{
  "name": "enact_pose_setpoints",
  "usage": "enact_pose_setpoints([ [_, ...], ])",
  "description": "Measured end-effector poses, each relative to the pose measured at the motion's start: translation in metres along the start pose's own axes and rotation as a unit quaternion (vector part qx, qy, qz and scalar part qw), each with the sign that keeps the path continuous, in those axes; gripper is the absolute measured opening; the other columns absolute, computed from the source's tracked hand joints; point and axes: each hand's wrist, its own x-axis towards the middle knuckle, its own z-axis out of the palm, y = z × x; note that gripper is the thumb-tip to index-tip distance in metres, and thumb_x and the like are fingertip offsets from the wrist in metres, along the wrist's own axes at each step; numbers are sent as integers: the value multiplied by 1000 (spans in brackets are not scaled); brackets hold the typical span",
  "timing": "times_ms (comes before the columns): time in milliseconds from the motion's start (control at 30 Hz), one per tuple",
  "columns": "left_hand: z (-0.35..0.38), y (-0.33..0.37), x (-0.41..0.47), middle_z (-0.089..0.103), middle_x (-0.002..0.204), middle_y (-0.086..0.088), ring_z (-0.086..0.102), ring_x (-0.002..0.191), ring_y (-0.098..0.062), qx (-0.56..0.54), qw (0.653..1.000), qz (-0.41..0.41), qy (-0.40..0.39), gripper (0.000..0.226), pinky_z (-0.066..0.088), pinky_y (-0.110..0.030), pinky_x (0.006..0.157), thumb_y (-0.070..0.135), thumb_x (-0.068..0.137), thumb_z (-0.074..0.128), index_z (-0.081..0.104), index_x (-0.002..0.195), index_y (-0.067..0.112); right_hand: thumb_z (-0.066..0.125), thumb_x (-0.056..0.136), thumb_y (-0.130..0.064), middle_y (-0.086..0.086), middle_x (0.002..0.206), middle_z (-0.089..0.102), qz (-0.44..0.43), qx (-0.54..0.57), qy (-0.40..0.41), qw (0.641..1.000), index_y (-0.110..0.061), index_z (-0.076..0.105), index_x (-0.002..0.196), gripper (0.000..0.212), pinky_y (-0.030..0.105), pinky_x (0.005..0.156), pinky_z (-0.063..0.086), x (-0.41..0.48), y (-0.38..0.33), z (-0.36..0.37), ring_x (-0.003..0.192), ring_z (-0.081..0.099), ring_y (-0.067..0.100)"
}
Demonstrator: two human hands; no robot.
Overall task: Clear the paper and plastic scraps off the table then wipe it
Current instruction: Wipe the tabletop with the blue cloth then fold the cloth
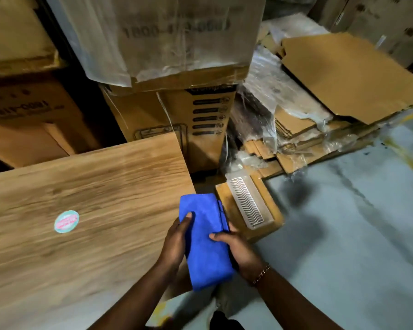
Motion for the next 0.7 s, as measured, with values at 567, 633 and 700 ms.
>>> enact_pose_setpoints([
  [567,-21,-100,144,20,172,-15,17,159,-37,676,717,117,123,95,20,-67,120,81,94,16,27,164,19,61,59,-4,7,130,65,39,-109,110,987,-20,57,130,73,48,103,50,171,-46,-191,118,61,31],
  [633,-19,-106,144,9,174,-13,7,161,-35,689,702,128,130,93,14,-65,122,78,94,23,16,167,20,60,57,-5,9,129,66,44,-142,119,982,-17,59,130,74,50,103,50,198,-41,-206,117,62,32],
  [700,-18,-108,144,1,175,-11,0,162,-32,691,693,143,146,92,10,-63,124,77,95,24,11,167,22,60,57,-9,7,126,68,54,-197,126,971,-20,62,127,70,52,103,52,224,-35,-217,117,63,33],
])
